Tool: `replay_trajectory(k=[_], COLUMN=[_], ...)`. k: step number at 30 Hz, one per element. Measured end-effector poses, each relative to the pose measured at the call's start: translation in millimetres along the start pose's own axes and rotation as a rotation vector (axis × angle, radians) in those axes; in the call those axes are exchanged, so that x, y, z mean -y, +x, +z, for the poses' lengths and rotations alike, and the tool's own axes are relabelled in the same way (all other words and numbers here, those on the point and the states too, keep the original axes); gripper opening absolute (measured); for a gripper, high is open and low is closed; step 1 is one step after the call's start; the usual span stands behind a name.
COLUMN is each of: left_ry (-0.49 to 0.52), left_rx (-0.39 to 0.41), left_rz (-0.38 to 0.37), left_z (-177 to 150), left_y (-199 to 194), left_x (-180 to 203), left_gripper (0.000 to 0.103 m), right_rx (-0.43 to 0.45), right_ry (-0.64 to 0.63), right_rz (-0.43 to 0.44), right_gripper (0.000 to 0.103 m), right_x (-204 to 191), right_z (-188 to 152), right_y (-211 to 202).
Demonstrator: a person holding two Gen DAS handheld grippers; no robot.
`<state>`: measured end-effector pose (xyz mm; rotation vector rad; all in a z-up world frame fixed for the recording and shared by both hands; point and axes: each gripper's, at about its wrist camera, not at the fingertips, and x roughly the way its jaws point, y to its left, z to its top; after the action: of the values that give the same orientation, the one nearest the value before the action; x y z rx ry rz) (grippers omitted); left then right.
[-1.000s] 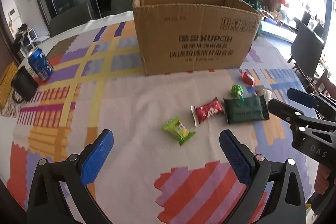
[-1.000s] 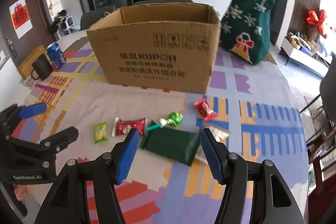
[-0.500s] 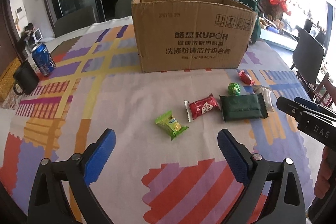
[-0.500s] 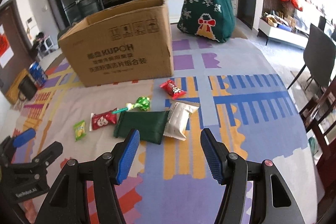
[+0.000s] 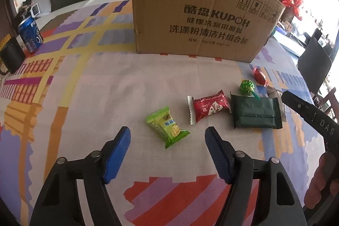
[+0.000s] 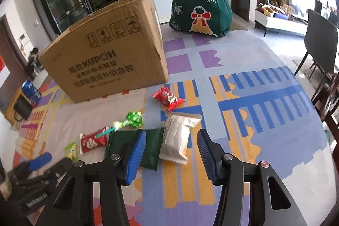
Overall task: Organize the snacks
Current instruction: 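Grasp the green biscuit pack with left tool while right tool grasps white bag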
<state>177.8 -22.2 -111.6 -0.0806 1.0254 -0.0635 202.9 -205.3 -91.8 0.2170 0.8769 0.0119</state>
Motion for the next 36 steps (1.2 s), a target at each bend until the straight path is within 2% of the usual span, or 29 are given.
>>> replay_trajectory(k=[6,12,17,21,28,36], left_ry=[-0.03,-0.032,-0.041,-0.038,-0.029,0.005], left_rx=[-0.028,-0.062,-0.054,-0.05,-0.039,0.022], left_rz=[-0.015,-0.017,-0.014,0.001,-0.022,-0.056], left_z=[6.4,7.3,9.0,9.7,8.4,8.1], left_y=[12.3,23.6,25.0,25.4,22.7,-2.9], left_x=[-1.2,2.6,0.7,-2.7,-5.9,0.8], left_gripper=[0.061,0.048,0.039,0.025,0.021,0.02], right_rx=[-0.031,-0.074,-0.108,-0.148,-0.154,-0.119], right_ry=[0.055,0.088,0.087,0.049,-0.023,-0.068], right_rz=[0.029,0.026,0.031,0.017,-0.004,-0.014], right_gripper=[0.04,0.034,0.035,0.035,0.031,0.031], right_x=[4.2,10.1,10.4,5.5,-4.9,-6.8], right_z=[8.4,13.6,16.3,15.1,9.0,-1.3], right_y=[19.1,36.8,45.1,52.2,47.5,25.9])
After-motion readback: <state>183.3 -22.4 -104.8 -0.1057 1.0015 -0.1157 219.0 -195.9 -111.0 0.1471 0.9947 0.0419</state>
